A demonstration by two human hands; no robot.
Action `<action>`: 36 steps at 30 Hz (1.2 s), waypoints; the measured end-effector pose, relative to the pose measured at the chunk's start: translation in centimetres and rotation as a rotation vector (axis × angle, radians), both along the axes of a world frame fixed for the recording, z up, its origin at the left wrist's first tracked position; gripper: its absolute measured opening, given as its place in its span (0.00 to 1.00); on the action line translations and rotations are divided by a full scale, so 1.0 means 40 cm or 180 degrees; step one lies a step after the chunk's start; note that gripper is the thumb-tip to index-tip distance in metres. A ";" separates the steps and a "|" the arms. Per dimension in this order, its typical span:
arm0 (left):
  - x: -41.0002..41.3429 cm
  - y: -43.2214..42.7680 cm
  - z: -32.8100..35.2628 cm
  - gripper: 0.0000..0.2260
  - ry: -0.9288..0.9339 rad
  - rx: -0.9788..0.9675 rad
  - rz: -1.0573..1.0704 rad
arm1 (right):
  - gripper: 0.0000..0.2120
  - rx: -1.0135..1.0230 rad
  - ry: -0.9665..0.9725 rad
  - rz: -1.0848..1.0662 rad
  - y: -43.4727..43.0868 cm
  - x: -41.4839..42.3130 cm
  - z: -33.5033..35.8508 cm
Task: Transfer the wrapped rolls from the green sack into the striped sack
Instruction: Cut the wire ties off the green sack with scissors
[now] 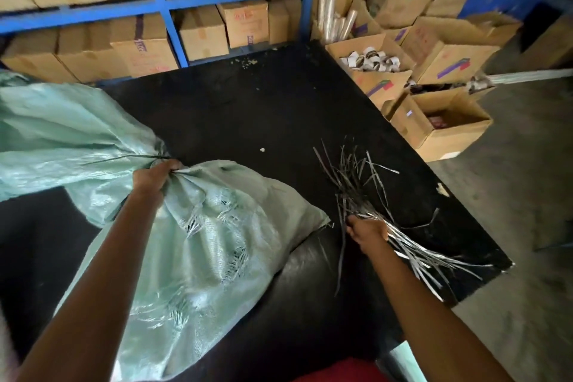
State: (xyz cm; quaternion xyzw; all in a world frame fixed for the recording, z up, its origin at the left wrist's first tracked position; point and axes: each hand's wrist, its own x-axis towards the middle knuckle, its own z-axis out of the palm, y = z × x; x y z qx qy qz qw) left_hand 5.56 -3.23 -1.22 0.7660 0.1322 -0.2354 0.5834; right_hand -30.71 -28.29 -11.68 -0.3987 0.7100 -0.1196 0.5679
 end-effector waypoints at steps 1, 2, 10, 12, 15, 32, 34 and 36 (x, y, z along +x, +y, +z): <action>-0.014 -0.001 0.016 0.09 -0.0018 -0.0103 -0.0030 | 0.09 0.0118 -0.0298 -0.0086 -0.004 -0.003 0.013; -0.024 -0.003 0.026 0.09 -0.0050 -0.0203 -0.0056 | 0.05 0.0258 -0.0504 -0.0148 -0.009 -0.005 0.035; -0.089 0.013 0.087 0.11 -0.0042 -0.1061 -0.0222 | 0.08 0.1176 -0.1531 0.0457 -0.011 -0.058 0.197; -0.099 0.028 0.088 0.25 -0.0083 -0.1107 -0.0203 | 0.09 0.1281 -0.1912 0.0549 0.016 -0.057 0.249; -0.100 0.046 0.053 0.30 -0.0134 -0.1268 -0.0391 | 0.10 0.1130 -0.2490 0.0692 0.066 -0.030 0.316; -0.379 0.150 0.256 0.08 -0.0385 -0.1566 -0.0824 | 0.12 0.0246 -0.3302 0.2175 0.330 0.215 0.460; -0.375 0.153 0.238 0.08 -0.0869 -0.1123 -0.1043 | 0.12 0.0254 -0.3287 0.2149 0.325 0.214 0.453; -0.377 0.144 0.227 0.06 -0.1071 -0.0847 -0.1082 | 0.21 0.0162 -0.3233 0.2188 0.315 0.207 0.451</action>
